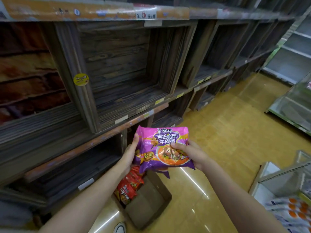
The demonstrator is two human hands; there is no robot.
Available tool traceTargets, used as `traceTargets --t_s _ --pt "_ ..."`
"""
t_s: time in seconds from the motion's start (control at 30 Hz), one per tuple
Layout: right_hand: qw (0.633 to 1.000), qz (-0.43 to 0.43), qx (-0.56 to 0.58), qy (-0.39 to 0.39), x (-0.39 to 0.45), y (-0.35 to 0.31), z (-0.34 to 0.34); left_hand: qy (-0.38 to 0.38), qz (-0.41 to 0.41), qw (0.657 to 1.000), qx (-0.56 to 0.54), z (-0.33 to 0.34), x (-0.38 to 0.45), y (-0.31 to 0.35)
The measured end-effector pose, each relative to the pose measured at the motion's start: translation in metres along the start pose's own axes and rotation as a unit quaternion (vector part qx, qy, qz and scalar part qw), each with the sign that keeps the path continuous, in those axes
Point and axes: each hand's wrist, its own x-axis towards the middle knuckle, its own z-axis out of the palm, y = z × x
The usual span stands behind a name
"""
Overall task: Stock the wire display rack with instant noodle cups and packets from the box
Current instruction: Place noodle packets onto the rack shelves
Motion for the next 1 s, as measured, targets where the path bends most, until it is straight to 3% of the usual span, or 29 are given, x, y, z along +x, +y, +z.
traceTargets --t_s 0.17,0.37,0.67,1.0 --pt "0.984 -0.056 0.159 0.054 -0.030 0.011 -0.060 0.071 0.032 0.996 -0.034 0.042 -0.020 -0.011" --pt "0.970 -0.073 0.219 0.070 -0.061 0.033 -0.115 0.108 0.080 0.991 0.010 0.090 -0.047 -0.024" --pt "0.971 -0.106 0.212 -0.037 -0.093 0.052 -0.127 0.168 0.137 0.976 -0.028 0.114 -0.104 -0.053" --pt "0.971 -0.105 0.135 -0.166 -0.109 0.048 -0.049 0.252 0.147 0.952 -0.091 0.086 -0.175 -0.070"
